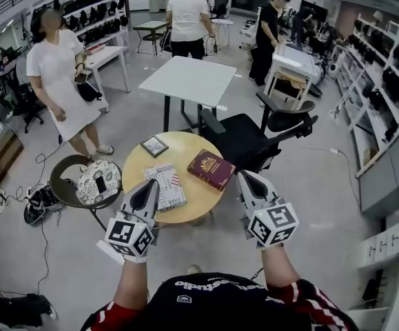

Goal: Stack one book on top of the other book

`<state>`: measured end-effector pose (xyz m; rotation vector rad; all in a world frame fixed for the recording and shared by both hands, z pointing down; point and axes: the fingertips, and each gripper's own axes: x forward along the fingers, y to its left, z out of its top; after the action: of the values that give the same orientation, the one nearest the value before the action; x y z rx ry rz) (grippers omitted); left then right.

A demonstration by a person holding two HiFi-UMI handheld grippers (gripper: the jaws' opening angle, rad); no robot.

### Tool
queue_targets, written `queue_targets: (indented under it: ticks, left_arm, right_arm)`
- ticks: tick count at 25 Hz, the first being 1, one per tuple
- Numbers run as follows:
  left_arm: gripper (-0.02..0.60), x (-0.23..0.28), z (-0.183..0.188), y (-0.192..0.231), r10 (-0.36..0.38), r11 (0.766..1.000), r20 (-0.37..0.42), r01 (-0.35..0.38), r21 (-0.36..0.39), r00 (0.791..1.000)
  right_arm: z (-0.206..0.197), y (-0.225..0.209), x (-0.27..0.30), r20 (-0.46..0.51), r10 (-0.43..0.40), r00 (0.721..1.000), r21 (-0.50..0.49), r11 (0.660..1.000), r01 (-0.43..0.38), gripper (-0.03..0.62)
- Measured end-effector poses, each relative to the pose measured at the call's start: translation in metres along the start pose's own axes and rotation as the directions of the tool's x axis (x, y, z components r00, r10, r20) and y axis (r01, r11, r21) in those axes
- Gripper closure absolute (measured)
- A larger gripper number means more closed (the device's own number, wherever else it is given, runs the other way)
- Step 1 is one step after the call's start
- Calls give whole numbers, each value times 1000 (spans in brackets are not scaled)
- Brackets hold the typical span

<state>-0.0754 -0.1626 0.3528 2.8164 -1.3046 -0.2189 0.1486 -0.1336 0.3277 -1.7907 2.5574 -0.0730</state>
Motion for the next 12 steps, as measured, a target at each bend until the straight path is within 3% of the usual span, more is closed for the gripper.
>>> queue_targets:
  ticks: [12]
  left_arm:
    - [566,3,-12,56,19,999,1,-19,-36,1000]
  right_arm:
    - [-8,20,50,-41,6,999,-36,999,-8,568]
